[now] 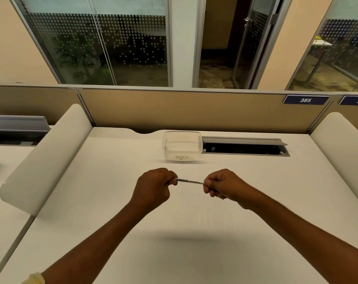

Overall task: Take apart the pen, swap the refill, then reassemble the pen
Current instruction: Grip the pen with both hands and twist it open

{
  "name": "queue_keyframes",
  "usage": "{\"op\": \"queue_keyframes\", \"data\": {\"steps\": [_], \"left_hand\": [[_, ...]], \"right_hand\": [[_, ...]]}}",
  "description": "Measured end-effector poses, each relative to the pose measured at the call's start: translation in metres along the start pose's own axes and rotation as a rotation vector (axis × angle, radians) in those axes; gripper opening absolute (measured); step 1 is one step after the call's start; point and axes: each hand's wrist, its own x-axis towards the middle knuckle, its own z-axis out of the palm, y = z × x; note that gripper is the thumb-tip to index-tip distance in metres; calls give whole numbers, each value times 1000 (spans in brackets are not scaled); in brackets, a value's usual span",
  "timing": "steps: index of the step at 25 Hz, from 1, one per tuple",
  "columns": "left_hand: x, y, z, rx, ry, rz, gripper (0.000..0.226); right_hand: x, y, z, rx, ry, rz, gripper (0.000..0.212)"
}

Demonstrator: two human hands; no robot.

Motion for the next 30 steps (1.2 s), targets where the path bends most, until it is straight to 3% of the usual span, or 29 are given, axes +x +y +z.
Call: {"op": "queue_keyframes", "data": {"steps": [3, 6, 8, 10, 12, 16, 19, 25, 30], "left_hand": [[4, 1, -1, -60, -108, -138, 22], [11, -1, -4, -214, -275, -282, 32], [14, -6, -7, -354, -351, -371, 34], [15, -9, -9, -393, -356, -387, 33], [16, -10, -8, -282, -266, -296, 30], [17, -8, -4, -98, -93, -131, 20], [17, -5, 0, -62, -20, -46, 18], [25, 3, 6, -110, -138, -129, 23], [35, 3, 5, -294, -325, -266, 37]], "right_hand": [[1, 3, 12, -189, 271, -175, 36], [-2, 8, 18, -430, 478, -528, 29], [-4, 12, 17, -637, 579, -748, 23], [-4, 14, 15, -773, 615, -838, 17], [-1, 10, 14, -646, 525, -737, 14], [3, -7, -1, 11, 85, -165, 32], [1, -12, -12, 63, -10, -38, 35], [0, 0, -4, -275, 354, -285, 35], [-8, 17, 0, -581, 616, -710, 22]]}}
